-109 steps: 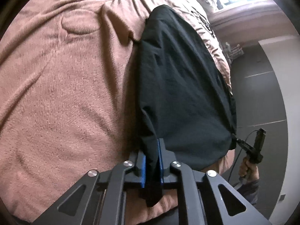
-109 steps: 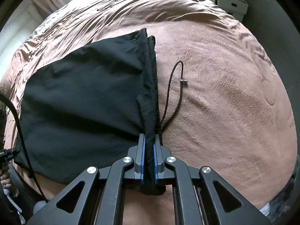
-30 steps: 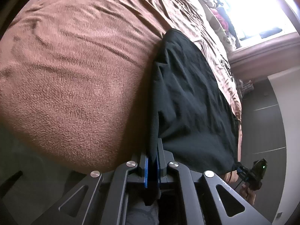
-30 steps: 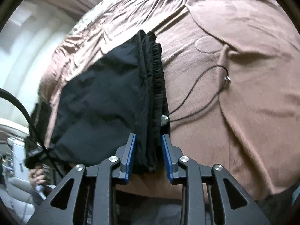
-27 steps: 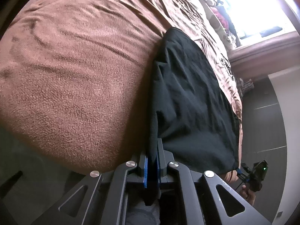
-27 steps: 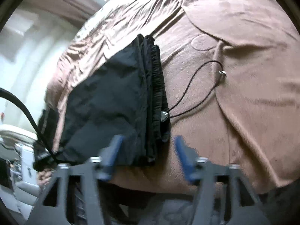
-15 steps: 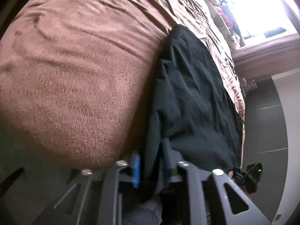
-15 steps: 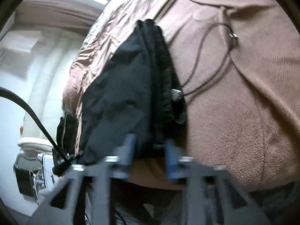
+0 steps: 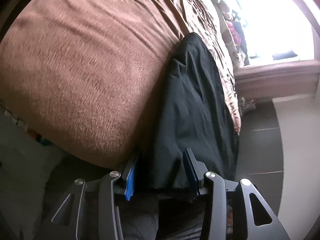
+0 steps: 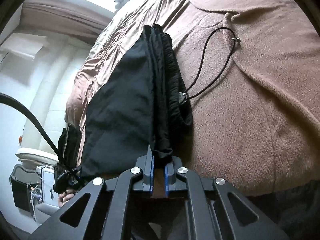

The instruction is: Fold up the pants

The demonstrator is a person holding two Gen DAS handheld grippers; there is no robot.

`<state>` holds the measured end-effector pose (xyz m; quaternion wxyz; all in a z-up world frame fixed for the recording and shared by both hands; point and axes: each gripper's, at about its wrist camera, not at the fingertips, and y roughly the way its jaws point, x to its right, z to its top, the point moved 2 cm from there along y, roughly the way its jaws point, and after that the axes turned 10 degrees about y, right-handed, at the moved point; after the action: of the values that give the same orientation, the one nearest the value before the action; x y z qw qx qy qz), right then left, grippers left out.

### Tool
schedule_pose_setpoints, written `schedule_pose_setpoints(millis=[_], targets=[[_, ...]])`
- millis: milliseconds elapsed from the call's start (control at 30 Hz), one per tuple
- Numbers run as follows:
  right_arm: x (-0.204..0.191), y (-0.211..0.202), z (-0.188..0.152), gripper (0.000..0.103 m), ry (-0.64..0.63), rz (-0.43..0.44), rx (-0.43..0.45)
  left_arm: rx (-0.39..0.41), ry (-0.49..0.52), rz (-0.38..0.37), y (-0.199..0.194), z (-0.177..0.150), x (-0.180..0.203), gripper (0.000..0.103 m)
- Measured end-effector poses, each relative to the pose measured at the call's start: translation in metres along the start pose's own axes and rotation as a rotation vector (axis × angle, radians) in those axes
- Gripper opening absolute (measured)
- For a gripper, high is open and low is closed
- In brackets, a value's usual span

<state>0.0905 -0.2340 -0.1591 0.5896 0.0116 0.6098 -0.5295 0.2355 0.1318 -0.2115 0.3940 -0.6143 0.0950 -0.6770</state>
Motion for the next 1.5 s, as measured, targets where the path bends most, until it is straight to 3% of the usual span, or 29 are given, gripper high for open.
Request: schedule_pose_setpoints(millis=[267, 367, 467, 867, 1067, 1500], targets=[[-0.004, 0.0, 0.0, 0.004, -0.017, -0.02, 0.019, 0.082, -0.028, -0.023, -0.001, -0.01, -0.003, 0.043], [-0.004, -0.001, -0.002, 0.004, -0.023, -0.03, 0.026, 0.096, -0.023, 0.003, 0.003, -0.011, -0.004, 0.016], [-0.01, -0.004, -0.005, 0.006, -0.056, -0.074, 0.033, 0.114, -0.008, 0.002, 0.004, -0.014, -0.004, 0.011], [-0.079, -0.064, -0.026, 0.01, -0.252, -0.275, 0.231, 0.193, 0.039, -0.037, -0.009, -0.024, -0.002, 0.008], [-0.108, -0.086, -0.037, 0.01, -0.308, -0.282, 0.318, 0.199, 0.04, -0.046, -0.01, -0.025, -0.003, 0.008], [-0.174, -0.001, -0.071, 0.01, -0.483, -0.269, 0.197, 0.202, 0.04, -0.004, -0.005, -0.027, -0.001, 0.008]])
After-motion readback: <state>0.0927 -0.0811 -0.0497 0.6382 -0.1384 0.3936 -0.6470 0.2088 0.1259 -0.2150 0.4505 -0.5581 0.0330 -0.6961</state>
